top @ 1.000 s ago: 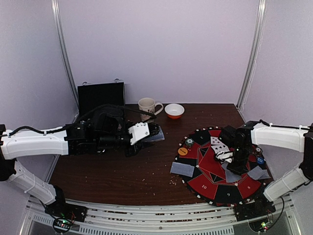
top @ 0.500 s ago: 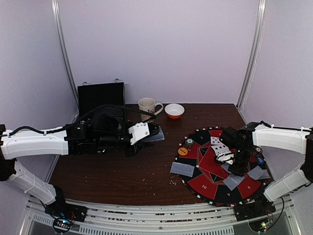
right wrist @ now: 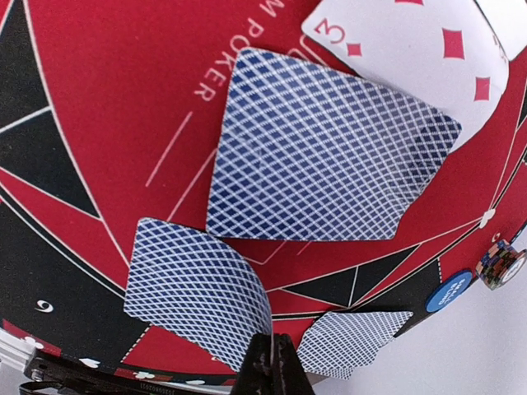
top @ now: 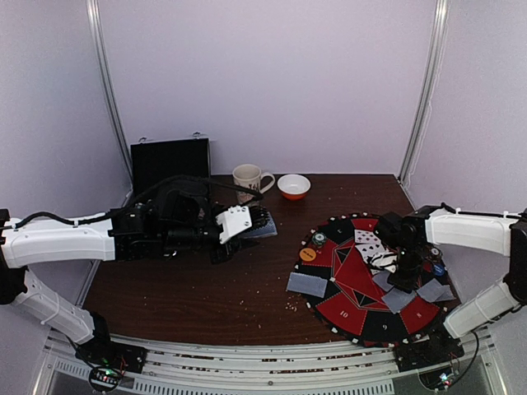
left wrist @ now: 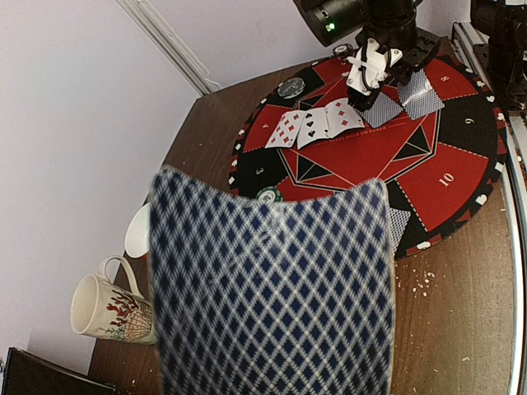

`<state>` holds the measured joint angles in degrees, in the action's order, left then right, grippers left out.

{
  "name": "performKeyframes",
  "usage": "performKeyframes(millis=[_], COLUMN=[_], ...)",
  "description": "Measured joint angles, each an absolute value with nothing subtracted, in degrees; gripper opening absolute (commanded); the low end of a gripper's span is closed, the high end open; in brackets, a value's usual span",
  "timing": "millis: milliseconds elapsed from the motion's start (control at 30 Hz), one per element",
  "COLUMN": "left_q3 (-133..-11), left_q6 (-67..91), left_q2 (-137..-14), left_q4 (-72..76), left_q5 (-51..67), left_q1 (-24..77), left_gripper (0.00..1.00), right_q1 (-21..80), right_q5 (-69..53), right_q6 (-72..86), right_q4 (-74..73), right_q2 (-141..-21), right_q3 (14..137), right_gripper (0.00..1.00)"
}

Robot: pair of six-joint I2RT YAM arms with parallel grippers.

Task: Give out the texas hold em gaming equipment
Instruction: Distribute the poker card in the community card area, then adjust the poker card in the community card area.

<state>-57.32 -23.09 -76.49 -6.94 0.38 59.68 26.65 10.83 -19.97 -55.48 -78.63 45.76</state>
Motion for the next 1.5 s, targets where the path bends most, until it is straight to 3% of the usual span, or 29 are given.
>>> performKeyframes(millis=[167,367,500,700,1033,1233,1500], left_q3=[-57.3,-57.3,-57.3,-57.3,-57.3,-57.3,-57.3], left_q6=[-23.1,-23.1,-23.1,-23.1,-23.1,-23.1,-23.1], left_q2=[-76.5,-76.5,-76.5,-76.5,-76.5,-76.5,-76.5], left_q4=[-6.9,-6.9,-6.9,-6.9,-7.0,-7.0,-7.0], left_q5=[0.4,0.4,0.4,0.4,0.3,0.2,0.2], left_q1=[59.7,59.7,59.7,59.7,59.7,59.7,59.7], left_gripper=[0.32,0.32,0.32,0.32,0.32,0.32,0.32], right_q1=[26.3,26.3,26.3,25.0,16.3,15.4,15.2], right_q5=[11.7,14.0,16.0,16.7,23.4,23.8,21.2], right_q6=[-19.4,-18.1,-17.8,-18.3,-18.5,-18.6,-19.3], right_q4=[-55.4,-55.6,-55.9,-54.9,-44.4,-40.6,-40.9], right_q2=[-79.2,-79.2,-78.9,-77.8,-89.1,-95.4,-95.1], right_q3=[45.1,44.3,43.2,45.7,50.3,50.9,51.0], right_gripper=[0.01,0.3,0.39,0.41,0.26,0.25,0.26])
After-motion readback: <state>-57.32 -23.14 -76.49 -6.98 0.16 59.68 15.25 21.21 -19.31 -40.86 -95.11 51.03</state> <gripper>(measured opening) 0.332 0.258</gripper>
